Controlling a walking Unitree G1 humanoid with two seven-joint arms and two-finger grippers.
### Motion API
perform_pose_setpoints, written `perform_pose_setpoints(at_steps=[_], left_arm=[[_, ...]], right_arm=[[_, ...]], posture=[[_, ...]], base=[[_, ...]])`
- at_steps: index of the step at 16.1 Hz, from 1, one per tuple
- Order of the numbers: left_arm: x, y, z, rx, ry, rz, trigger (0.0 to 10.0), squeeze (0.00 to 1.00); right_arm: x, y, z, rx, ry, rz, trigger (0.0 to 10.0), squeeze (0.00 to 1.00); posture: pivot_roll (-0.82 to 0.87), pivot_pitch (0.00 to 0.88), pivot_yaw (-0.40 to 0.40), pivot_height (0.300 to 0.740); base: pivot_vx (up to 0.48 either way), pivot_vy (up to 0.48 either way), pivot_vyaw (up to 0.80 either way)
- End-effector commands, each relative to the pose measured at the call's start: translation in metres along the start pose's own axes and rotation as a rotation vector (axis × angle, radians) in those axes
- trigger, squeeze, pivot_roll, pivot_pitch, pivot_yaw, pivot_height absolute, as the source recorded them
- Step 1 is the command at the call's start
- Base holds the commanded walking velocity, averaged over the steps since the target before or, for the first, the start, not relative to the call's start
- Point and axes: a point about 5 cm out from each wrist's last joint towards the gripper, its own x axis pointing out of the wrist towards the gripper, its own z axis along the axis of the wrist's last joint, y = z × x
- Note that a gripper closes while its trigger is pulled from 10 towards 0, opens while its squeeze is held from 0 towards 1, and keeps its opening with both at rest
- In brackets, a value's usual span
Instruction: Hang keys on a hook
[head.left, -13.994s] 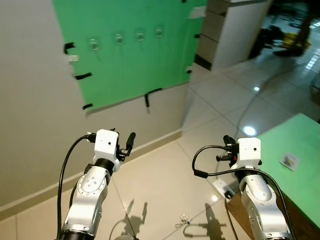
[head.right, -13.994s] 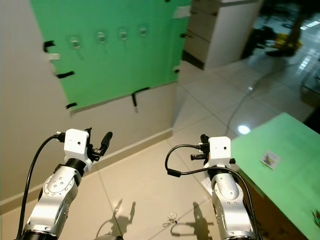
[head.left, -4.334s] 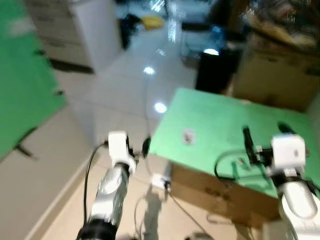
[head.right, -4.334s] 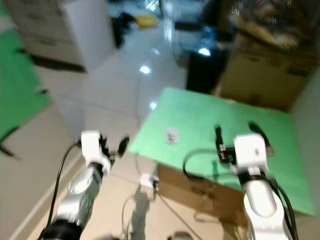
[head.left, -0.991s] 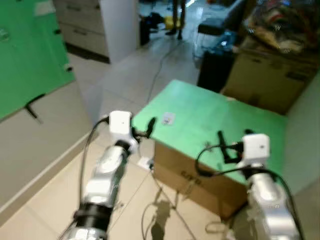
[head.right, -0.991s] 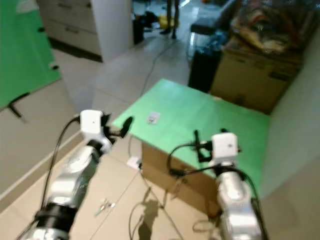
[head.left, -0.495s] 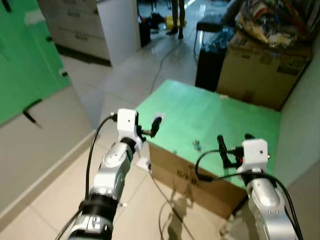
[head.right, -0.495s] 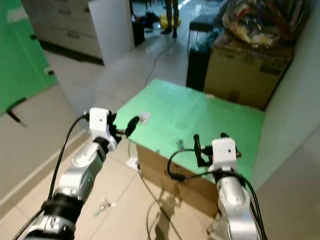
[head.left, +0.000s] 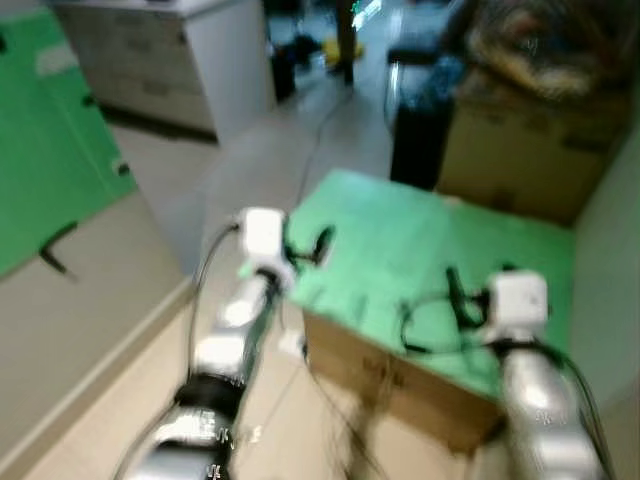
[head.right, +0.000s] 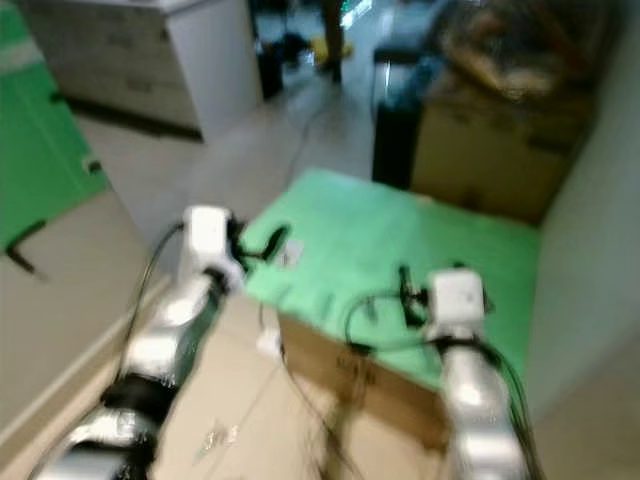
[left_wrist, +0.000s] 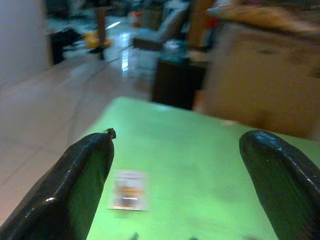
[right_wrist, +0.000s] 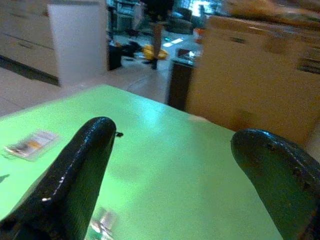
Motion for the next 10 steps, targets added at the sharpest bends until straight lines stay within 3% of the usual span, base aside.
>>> perform_pose_setpoints(at_steps=[1, 2, 10], left_arm=[[0.0043, -0.0090, 0.0008, -0.014, -0.005, -0.020, 10.0, 0.00], [0.0048, -0.0097, 0.0007, -0.011, -0.010, -0.020, 10.0, 0.00], [0.0101, -0.0132, -0.0043, 0.032, 0.027, -0.050, 10.0, 0.00]], right_arm=[[-0.0024, -0.0074, -0.0007, -0.022, 0.002, -0.016, 10.0, 0.00], [-0.0030, -0.0076, -0.0008, -0.024, 0.002, -0.015, 10.0, 0.00], [-0.0071, -0.0018, -0.0041, -0.013, 0.010, -0.029, 10.0, 0.00]], posture=[[-0.16, 0.000, 0.071, 0.724], [-0.16, 0.000, 0.071, 0.724], [-0.17, 0.000, 0.096, 0.724]], base=[[0.472, 0.000, 0.00], [0.461, 0.000, 0.00], [0.000, 0.000, 0.00]])
